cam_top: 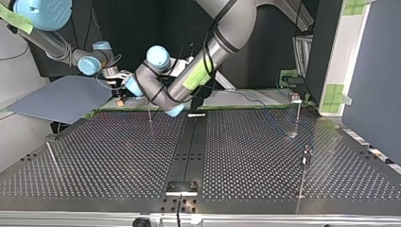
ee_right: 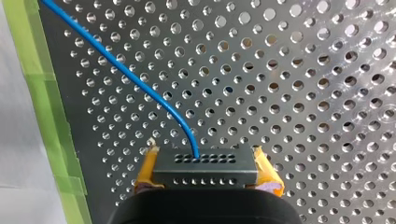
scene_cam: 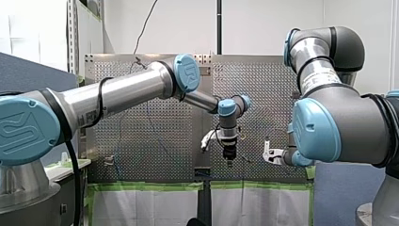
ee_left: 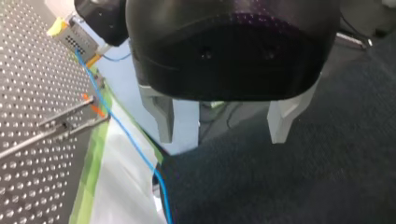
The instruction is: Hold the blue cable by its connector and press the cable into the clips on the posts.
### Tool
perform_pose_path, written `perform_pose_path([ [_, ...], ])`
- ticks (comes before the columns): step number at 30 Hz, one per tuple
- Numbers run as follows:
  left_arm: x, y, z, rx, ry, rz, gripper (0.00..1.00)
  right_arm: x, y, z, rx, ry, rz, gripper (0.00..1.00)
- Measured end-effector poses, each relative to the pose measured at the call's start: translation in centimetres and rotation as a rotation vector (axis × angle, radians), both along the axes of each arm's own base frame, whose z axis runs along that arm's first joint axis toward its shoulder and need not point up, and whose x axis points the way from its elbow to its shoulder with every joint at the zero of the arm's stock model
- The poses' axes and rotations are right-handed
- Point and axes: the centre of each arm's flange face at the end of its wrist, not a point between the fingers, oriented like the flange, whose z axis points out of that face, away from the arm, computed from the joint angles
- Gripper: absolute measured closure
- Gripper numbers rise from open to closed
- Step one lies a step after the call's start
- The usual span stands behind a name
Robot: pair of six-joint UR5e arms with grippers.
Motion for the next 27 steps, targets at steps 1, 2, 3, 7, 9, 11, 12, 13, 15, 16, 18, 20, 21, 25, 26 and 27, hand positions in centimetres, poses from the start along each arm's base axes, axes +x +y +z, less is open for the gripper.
perform_pose_path([
  [1,0.0,-0.1,-0.1,-0.012,0.001,0.003,0.00,0.0,0.0,0.0,0.000,0.000,0.000,1.00],
  [2,-0.1,-0.3,-0.1,-0.029,0.003,0.007,0.00,0.0,0.0,0.0,0.000,0.000,0.000,1.00],
  [3,-0.1,-0.5,-0.2,-0.041,0.005,0.011,0.00,0.0,0.0,0.0,-0.001,0.000,0.000,1.00],
  [7,-0.1,-1.1,-0.4,-0.097,0.007,0.027,0.00,0.0,0.0,0.0,-0.001,0.000,0.001,1.00],
  [9,0.1,-1.3,-0.4,-0.123,0.004,0.039,0.00,0.0,0.0,0.0,-0.002,0.000,0.001,1.00],
  [11,0.2,-1.5,-0.5,-0.145,-0.002,0.052,0.00,0.0,0.0,0.0,-0.002,-0.001,0.001,1.00],
  [12,0.2,-1.6,-0.6,-0.154,-0.005,0.058,0.00,0.0,0.0,0.0,-0.002,-0.001,0.002,1.00],
  [13,0.3,-1.7,-0.6,-0.163,-0.009,0.064,0.00,0.0,0.0,0.0,-0.002,-0.001,0.002,1.00],
  [15,0.6,-1.8,-0.6,-0.186,-0.018,0.082,0.00,0.0,0.0,0.0,-0.002,-0.001,0.002,1.00],
  [16,0.7,-1.8,-0.7,-0.197,-0.022,0.090,0.00,0.0,0.0,0.0,-0.002,-0.001,0.002,1.00],
  [18,1.1,-1.9,-0.7,-0.217,-0.030,0.107,0.00,0.0,0.0,0.0,-0.002,-0.001,0.002,1.00],
  [20,1.3,-2.0,-0.8,-0.236,-0.038,0.123,0.00,0.1,0.0,0.0,-0.002,-0.001,0.002,1.00],
  [21,1.4,-2.0,-0.8,-0.244,-0.042,0.129,0.00,0.1,0.0,0.0,-0.002,-0.001,0.003,1.00],
  [25,1.9,-2.2,-1.1,-0.277,-0.054,0.157,0.00,0.1,0.0,0.0,-0.002,-0.001,0.003,1.00],
  [26,2.0,-2.1,-1.2,-0.286,-0.056,0.166,0.00,0.1,0.0,0.0,-0.002,-0.001,0.004,1.00],
  [27,2.1,-2.1,-1.4,-0.292,-0.057,0.173,0.00,0.2,0.0,0.0,-0.002,-0.001,0.004,1.00],
])
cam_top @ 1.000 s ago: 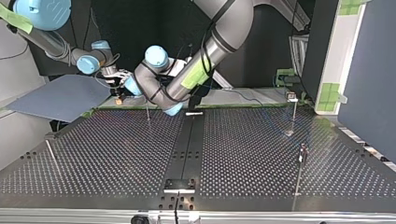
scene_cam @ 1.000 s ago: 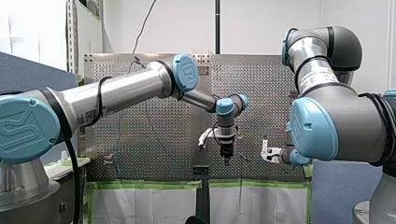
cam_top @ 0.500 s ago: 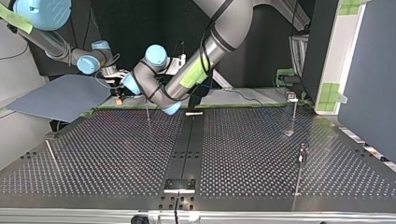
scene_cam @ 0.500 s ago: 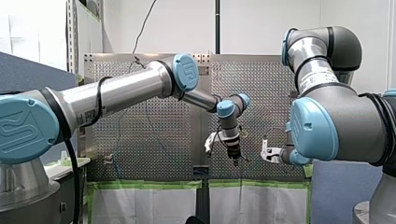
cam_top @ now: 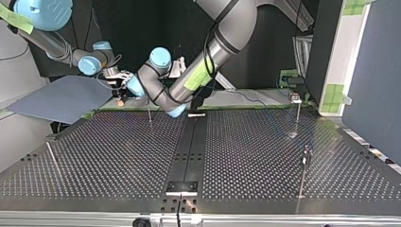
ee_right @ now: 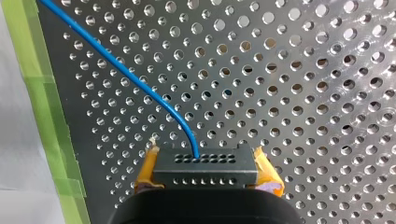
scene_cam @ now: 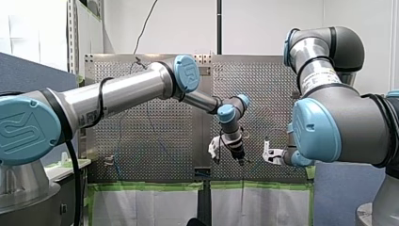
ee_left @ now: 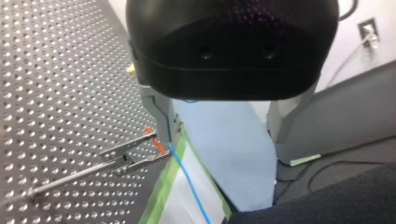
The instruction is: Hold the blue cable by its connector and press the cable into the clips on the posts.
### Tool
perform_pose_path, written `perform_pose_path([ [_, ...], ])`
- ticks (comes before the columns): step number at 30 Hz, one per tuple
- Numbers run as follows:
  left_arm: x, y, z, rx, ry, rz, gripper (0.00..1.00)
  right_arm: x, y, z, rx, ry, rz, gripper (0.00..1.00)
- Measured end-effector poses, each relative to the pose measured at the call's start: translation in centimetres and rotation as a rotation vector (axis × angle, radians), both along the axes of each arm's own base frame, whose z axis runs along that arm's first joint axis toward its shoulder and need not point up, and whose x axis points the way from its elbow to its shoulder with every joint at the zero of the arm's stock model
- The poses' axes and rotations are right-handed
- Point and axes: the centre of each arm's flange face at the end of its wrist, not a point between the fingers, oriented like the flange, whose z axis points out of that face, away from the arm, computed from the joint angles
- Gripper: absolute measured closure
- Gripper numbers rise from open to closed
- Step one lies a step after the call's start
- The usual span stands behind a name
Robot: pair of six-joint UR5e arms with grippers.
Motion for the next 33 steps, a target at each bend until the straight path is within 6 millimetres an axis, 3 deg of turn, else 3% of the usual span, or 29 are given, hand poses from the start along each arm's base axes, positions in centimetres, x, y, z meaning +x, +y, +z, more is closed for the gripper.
perform_pose_path([
  [16,1.1,2.1,-3.2,-0.004,0.025,0.074,0.00,0.1,0.1,0.0,0.001,0.001,0.002,1.00],
  [25,1.7,1.8,-6.2,-0.011,0.020,0.082,0.00,0.2,0.1,0.0,0.000,0.000,0.002,1.00],
  [33,3.0,2.6,-6.8,0.000,0.002,0.112,0.00,0.2,0.1,0.0,0.000,0.000,0.003,1.00],
])
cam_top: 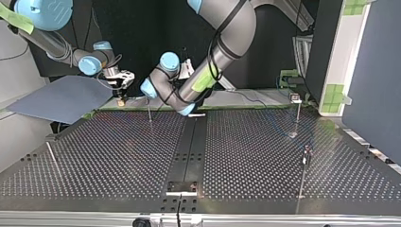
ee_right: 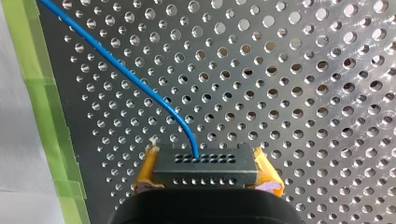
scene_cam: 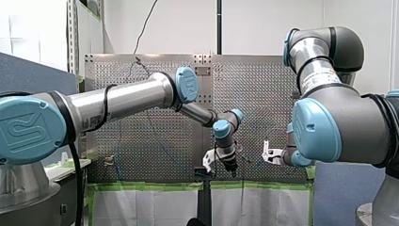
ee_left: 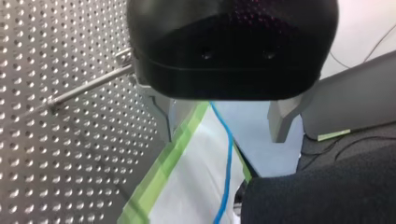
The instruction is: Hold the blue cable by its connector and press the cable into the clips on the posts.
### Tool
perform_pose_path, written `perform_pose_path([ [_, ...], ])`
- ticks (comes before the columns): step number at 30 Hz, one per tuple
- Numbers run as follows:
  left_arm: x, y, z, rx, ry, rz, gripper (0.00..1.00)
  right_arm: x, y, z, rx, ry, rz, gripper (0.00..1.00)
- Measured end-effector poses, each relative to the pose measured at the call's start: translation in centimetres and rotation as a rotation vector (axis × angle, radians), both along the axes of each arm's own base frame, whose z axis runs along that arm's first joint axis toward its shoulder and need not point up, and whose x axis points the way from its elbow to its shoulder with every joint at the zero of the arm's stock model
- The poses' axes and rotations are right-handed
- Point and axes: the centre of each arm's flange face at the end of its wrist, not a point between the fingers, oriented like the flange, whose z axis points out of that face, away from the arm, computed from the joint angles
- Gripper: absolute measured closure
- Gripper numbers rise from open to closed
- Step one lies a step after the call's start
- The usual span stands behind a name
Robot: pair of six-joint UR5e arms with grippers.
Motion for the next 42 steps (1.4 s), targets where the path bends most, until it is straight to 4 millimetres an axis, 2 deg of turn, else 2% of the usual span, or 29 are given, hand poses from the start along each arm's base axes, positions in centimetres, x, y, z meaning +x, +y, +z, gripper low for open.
perform_pose_path([
  [16,0.9,2.8,-3.8,0.029,0.003,0.045,0.00,0.2,0.1,0.0,0.000,0.001,0.003,1.00],
  [25,0.8,2.1,-7.1,0.032,0.003,0.037,0.00,0.2,0.1,0.0,0.000,-0.001,0.004,1.00],
  [33,-0.1,3.5,-12.4,0.060,0.043,0.040,0.00,0.2,0.1,0.0,-0.001,-0.004,0.005,1.00],
  [42,-0.7,4.6,-14.6,0.054,0.065,0.039,0.00,0.2,0.1,0.0,-0.001,-0.003,0.006,1.00],
])
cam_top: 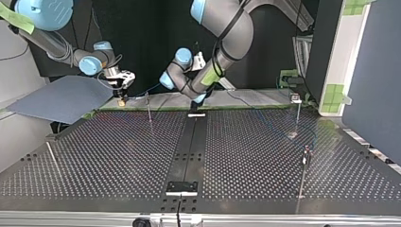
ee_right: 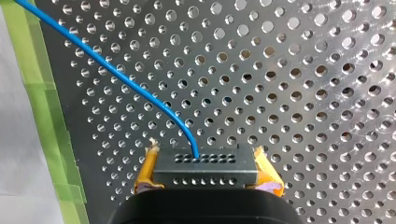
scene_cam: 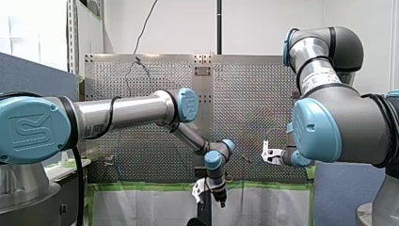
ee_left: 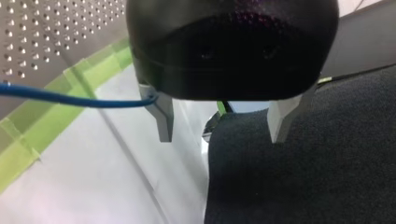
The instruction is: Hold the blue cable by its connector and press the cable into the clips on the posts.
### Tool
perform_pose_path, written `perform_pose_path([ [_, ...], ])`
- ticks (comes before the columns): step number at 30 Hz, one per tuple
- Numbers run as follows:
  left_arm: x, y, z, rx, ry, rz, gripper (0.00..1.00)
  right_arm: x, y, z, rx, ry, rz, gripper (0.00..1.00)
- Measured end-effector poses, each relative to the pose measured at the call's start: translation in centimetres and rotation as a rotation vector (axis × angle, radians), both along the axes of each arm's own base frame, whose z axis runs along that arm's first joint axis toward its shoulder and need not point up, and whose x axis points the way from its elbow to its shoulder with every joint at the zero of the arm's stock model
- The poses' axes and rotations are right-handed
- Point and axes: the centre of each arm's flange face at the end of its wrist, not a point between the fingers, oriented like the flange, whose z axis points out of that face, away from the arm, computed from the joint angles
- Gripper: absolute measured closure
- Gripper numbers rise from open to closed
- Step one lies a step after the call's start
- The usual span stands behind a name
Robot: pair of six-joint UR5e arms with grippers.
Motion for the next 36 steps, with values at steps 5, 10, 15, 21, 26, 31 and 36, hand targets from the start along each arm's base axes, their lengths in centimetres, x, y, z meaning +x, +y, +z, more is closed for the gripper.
perform_pose_path([
  [5,-0.4,0.8,-1.4,-0.009,0.007,0.001,0.00,0.0,0.0,0.0,0.000,0.001,0.001,1.00],
  [10,-0.6,1.1,-2.2,-0.017,0.011,0.000,0.00,0.1,0.0,0.0,-0.001,0.002,0.002,1.00],
  [15,-1.0,0.8,-3.8,-0.022,0.017,-0.008,0.00,0.1,0.1,0.0,-0.001,0.002,0.002,1.00],
  [21,-1.6,0.8,-6.1,-0.015,0.031,-0.013,0.00,0.1,0.1,0.0,-0.001,0.002,0.003,1.00],
  [26,-1.7,0.9,-6.5,-0.012,0.033,-0.021,0.00,0.2,0.0,0.0,-0.002,0.002,0.003,1.00],
  [31,-1.7,0.6,-6.5,-0.022,0.027,-0.046,0.25,0.2,0.0,0.0,-0.003,0.002,0.003,1.00],
  [36,-1.2,-0.3,-5.8,-0.055,0.001,-0.098,0.57,0.2,0.1,0.0,-0.002,0.002,0.004,1.00],
])
